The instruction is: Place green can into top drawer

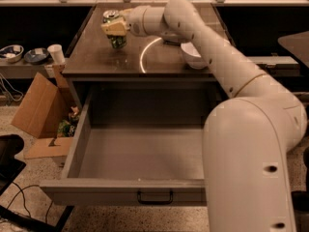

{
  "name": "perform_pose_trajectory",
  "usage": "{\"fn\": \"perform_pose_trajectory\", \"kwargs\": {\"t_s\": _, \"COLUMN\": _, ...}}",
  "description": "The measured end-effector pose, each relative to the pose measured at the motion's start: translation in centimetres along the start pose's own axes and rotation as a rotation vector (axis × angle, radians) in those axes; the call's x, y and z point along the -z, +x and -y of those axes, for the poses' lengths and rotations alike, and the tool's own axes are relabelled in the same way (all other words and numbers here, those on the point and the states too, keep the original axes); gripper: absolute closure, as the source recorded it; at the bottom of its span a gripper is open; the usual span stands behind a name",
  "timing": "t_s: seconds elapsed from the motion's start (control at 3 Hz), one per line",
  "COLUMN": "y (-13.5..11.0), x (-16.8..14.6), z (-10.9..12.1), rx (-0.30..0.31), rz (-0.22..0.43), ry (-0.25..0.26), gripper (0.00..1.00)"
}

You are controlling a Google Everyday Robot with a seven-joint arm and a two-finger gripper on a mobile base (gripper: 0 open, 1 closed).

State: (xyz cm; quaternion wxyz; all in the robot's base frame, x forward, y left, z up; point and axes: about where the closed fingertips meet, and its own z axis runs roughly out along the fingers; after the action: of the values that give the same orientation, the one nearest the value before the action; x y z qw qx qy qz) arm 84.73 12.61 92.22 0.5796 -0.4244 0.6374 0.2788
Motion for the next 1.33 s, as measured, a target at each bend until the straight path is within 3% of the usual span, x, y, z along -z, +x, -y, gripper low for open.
{"fn": "perform_pose_trajectory", "kwargs": {"t_s": 0.33, "y": -3.3, "x": 4.6, "z": -0.6, "rx": 0.068, "rz": -0.035, "ry": 0.047, "gripper": 1.00}}
{"fn": "perform_pose_trajectory", "kwargs": {"t_s": 0.67, "y": -5.4, "x": 9.6, "z": -3.7, "rx": 0.084, "rz": -0.066, "ry": 0.072, "gripper": 1.00}}
{"fn": "perform_pose_trajectory", "kwargs": {"t_s": 1.0, "y": -2.6, "x": 13.3, "z": -7.6, "rx": 0.019, "rz": -0.100, "ry": 0.057, "gripper": 1.00}}
{"fn": "perform_pose_trajectory", "kwargs": {"t_s": 1.33, "y": 4.4, "x": 16.0, "z": -13.0, "rx": -0.101, "rz": -0.122, "ry": -0.032, "gripper": 1.00}}
